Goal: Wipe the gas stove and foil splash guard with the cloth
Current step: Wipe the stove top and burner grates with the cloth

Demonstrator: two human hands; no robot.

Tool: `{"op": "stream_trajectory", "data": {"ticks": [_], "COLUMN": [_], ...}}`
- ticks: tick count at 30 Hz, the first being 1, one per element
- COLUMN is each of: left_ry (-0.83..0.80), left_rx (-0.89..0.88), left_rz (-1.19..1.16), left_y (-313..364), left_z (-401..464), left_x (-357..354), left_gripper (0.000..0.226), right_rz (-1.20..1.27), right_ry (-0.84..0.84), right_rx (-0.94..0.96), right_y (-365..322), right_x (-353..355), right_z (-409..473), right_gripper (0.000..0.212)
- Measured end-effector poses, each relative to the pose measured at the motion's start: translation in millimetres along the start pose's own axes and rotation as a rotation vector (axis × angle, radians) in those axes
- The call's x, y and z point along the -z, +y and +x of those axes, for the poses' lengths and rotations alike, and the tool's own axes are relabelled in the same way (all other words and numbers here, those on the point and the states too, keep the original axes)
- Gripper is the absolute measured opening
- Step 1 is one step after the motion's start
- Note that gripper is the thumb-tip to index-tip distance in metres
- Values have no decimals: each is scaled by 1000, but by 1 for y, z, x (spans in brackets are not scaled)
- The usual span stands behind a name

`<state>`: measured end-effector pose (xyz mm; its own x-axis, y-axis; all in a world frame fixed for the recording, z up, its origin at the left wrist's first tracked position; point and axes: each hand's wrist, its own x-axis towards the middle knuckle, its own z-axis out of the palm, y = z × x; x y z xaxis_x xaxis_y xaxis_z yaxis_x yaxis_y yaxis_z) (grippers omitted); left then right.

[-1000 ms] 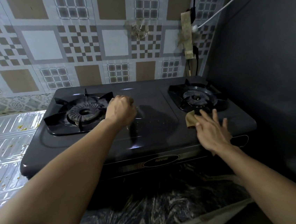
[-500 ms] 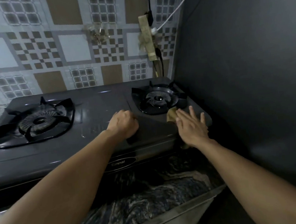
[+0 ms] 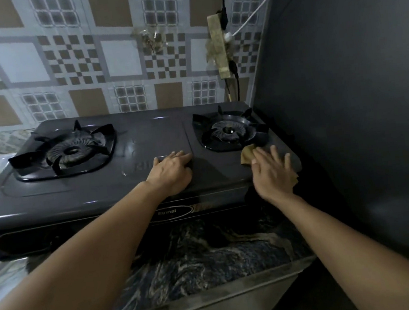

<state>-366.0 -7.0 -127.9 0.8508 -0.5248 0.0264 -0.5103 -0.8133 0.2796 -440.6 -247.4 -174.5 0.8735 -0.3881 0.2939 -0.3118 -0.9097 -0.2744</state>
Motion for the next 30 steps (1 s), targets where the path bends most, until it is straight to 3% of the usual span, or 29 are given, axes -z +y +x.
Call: {"op": "stream_trajectory", "data": {"ticks": [6, 9, 12, 16, 19, 25, 30], "left_ry": [138, 323, 471, 539, 569, 773, 760], "left_rx": [200, 327, 535, 883, 1033, 931, 922], "left_rz": [-4, 4, 13, -64, -331, -1246, -1351], "left_y": [-56, -100, -144, -189, -213, -234, -250], "left_z": [-29, -57, -90, -138, -161, -194, -201], "left_x": [11, 23, 33, 45, 51, 60, 58], "left_gripper": [47, 43, 46, 51, 50, 46, 59], "right_rz": [26, 43, 80, 45, -20, -50, -2], "right_ry": [-95, -179, -288, -462, -554, -495, -329], "right_rx": [253, 365, 435, 544, 639, 733, 742], "right_y": [-105, -156, -205, -268, -307, -372, -378], "right_x": [-19, -23, -26, -32, -39, -59, -69], "right_z": [-32, -45, -55, -64, -66, -75, -94], "right_gripper": [52, 61, 75, 105, 128, 144, 124]}}
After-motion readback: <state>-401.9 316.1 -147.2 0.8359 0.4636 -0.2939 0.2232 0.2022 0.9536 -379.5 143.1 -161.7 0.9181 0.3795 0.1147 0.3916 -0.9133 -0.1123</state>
